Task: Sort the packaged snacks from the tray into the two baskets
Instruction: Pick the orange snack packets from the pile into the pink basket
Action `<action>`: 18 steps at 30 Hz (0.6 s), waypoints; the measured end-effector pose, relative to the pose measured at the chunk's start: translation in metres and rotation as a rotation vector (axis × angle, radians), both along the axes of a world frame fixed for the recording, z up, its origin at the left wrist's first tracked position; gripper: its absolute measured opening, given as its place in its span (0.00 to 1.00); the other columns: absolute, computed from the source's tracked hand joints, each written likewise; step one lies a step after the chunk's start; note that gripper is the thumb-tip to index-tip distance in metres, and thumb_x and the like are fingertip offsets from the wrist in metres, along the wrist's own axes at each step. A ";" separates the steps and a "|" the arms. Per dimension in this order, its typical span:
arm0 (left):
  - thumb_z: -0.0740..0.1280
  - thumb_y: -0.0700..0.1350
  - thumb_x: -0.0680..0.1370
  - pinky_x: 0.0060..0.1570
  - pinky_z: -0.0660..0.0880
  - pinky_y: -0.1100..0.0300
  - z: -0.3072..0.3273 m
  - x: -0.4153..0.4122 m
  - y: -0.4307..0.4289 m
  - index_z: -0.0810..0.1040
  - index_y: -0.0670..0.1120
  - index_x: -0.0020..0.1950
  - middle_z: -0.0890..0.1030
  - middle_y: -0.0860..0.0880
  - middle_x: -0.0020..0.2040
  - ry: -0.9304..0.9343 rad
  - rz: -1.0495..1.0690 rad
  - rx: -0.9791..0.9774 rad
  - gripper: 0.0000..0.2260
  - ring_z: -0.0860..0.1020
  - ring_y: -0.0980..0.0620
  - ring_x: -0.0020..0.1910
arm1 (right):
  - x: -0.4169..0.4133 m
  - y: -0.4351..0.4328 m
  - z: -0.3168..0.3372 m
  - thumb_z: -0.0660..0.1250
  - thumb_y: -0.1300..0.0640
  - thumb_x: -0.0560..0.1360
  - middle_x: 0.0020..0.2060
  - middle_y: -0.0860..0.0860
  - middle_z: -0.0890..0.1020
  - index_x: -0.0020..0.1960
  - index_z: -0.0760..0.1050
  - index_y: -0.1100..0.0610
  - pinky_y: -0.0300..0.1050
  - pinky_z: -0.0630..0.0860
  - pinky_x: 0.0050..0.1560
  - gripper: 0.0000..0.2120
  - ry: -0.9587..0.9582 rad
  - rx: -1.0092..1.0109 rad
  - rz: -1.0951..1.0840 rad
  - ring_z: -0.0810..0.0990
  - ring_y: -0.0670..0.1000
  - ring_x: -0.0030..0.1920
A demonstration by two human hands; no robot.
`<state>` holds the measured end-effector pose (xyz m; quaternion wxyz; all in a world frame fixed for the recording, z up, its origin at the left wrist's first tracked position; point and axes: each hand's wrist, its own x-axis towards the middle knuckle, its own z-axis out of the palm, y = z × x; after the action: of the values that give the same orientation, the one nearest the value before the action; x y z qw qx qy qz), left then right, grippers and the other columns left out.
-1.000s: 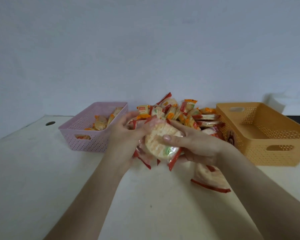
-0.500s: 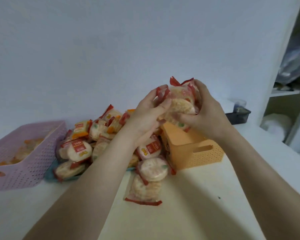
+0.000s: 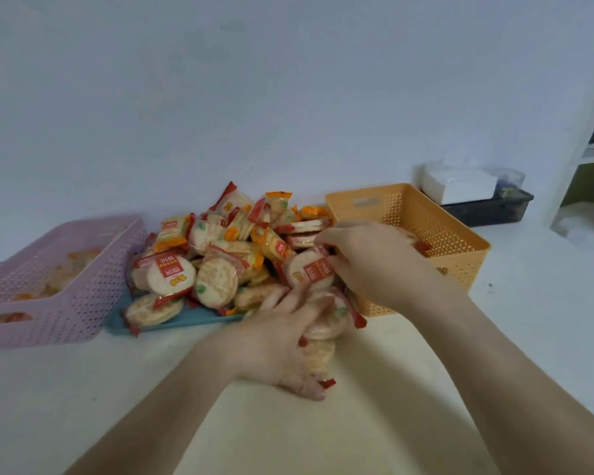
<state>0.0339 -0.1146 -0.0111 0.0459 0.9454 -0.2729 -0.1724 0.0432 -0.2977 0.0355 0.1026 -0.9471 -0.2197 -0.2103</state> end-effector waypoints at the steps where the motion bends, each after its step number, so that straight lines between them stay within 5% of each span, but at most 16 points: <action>1: 0.72 0.67 0.65 0.75 0.51 0.45 -0.006 -0.001 0.002 0.41 0.65 0.75 0.38 0.60 0.78 -0.055 -0.006 -0.028 0.50 0.38 0.52 0.77 | 0.002 0.006 -0.003 0.62 0.63 0.75 0.54 0.51 0.81 0.62 0.75 0.50 0.53 0.77 0.49 0.18 0.008 -0.049 0.009 0.79 0.55 0.54; 4: 0.71 0.60 0.69 0.71 0.63 0.57 -0.011 0.001 0.009 0.60 0.62 0.74 0.62 0.57 0.75 -0.277 -0.082 -0.250 0.36 0.60 0.54 0.73 | 0.004 0.023 -0.010 0.61 0.68 0.73 0.56 0.53 0.79 0.62 0.73 0.55 0.46 0.74 0.45 0.19 0.102 -0.157 0.009 0.78 0.56 0.54; 7: 0.69 0.51 0.68 0.50 0.74 0.64 -0.004 0.000 0.023 0.75 0.59 0.63 0.79 0.60 0.54 -0.283 -0.042 -0.461 0.22 0.76 0.61 0.52 | 0.002 0.038 -0.011 0.62 0.67 0.75 0.64 0.58 0.72 0.70 0.64 0.58 0.45 0.68 0.53 0.24 0.208 -0.201 -0.054 0.71 0.58 0.64; 10: 0.69 0.50 0.69 0.39 0.75 0.64 0.003 -0.002 0.042 0.77 0.59 0.56 0.81 0.60 0.42 -0.261 0.107 -0.599 0.15 0.78 0.60 0.42 | 0.005 0.049 -0.007 0.59 0.66 0.77 0.69 0.63 0.66 0.74 0.57 0.59 0.50 0.67 0.60 0.27 0.373 -0.124 -0.095 0.65 0.62 0.68; 15: 0.64 0.61 0.66 0.44 0.75 0.59 0.002 0.011 0.073 0.74 0.58 0.53 0.80 0.56 0.45 -0.275 0.338 -0.740 0.18 0.78 0.59 0.44 | 0.026 0.054 -0.023 0.56 0.60 0.79 0.74 0.61 0.60 0.77 0.50 0.51 0.58 0.67 0.66 0.29 0.520 0.061 -0.137 0.63 0.66 0.70; 18: 0.68 0.52 0.76 0.44 0.81 0.52 0.001 0.016 0.080 0.76 0.55 0.51 0.83 0.51 0.48 -0.160 0.553 -1.028 0.05 0.82 0.54 0.45 | 0.032 0.061 -0.035 0.61 0.59 0.77 0.76 0.61 0.54 0.78 0.42 0.45 0.63 0.69 0.65 0.37 0.589 0.074 -0.200 0.64 0.69 0.69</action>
<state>0.0502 -0.0341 -0.0101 0.5208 0.8480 -0.0672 0.0721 0.0756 -0.2369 0.0002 0.1749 -0.9798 -0.0784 0.0563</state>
